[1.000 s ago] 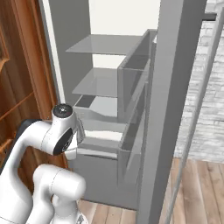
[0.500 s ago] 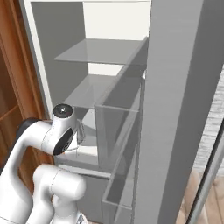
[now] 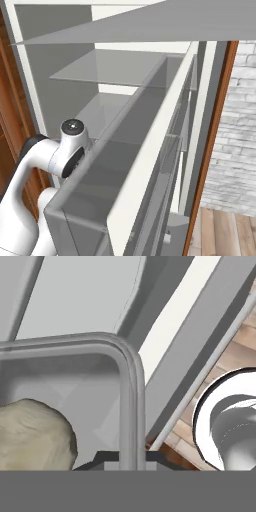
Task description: Place two dumplings into each of the tupperware containers and then place the containers in the fridge.
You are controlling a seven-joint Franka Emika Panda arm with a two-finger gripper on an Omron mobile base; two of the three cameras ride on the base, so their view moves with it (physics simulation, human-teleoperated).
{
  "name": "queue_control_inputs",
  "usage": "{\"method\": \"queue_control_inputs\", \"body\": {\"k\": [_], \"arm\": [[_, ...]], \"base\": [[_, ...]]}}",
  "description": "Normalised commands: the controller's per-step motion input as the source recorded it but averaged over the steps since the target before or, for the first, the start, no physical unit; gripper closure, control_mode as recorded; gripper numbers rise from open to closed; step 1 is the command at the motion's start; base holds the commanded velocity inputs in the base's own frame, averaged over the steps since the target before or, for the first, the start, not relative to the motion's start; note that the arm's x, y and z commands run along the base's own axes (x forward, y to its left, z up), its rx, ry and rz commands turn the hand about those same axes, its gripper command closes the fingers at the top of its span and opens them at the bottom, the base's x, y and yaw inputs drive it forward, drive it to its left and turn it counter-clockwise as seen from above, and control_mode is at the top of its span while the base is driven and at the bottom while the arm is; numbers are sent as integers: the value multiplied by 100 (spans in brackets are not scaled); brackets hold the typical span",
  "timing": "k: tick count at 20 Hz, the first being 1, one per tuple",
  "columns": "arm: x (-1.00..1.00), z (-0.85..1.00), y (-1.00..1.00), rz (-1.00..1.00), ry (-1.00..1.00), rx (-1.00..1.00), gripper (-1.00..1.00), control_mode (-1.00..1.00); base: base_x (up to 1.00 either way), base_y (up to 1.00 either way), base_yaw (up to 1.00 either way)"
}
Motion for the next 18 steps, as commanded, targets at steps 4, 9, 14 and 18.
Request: {"method": "queue_control_inputs", "body": {"k": [4,9,14,18], "arm": [[1,0,-16,-30,0,-3,100,-100],[8,22,-19,-34,-14,5,100,-100],[31,12,-28,-32,-19,7,100,-100],[45,13,-71,-24,-1,1,100,-100]], "base": [[0,0,0],[0,0,0],[0,0,0],[0,0,0]]}}
